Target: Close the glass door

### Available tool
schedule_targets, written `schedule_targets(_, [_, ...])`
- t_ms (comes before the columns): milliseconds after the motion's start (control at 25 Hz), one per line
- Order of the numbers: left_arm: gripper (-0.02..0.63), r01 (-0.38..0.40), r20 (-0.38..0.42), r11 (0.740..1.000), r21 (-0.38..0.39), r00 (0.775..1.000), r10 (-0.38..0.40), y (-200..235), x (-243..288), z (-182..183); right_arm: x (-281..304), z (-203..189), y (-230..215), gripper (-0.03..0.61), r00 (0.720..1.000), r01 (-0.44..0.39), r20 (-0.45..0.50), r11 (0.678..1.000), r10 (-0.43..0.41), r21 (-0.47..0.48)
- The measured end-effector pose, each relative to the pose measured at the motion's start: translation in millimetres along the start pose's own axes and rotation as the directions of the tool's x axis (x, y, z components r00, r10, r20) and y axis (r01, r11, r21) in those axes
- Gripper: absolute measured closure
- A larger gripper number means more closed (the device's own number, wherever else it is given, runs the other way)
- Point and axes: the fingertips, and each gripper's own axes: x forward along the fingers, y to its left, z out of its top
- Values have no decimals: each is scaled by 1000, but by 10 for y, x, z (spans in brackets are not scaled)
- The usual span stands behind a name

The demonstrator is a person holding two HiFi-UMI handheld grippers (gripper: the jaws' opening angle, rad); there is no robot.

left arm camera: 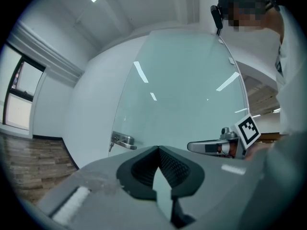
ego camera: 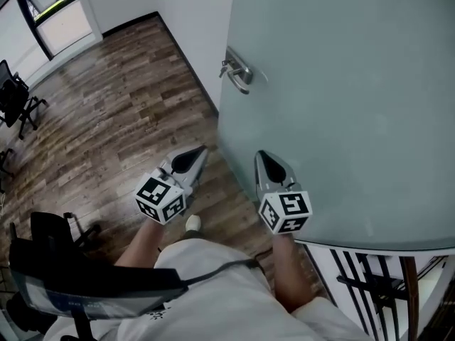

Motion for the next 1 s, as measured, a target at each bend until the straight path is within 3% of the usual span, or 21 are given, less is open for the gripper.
schedule_targets(520, [609,122,-32,992,0,992,-122,971,325,186,999,160,-8,569,992,119,-39,992,-121,-36])
schedule_targets(1000, [608,163,-42,986,-38,985,-165,1139,606,86,1333,121,-175,569,990,123,-69,992,-126,-34])
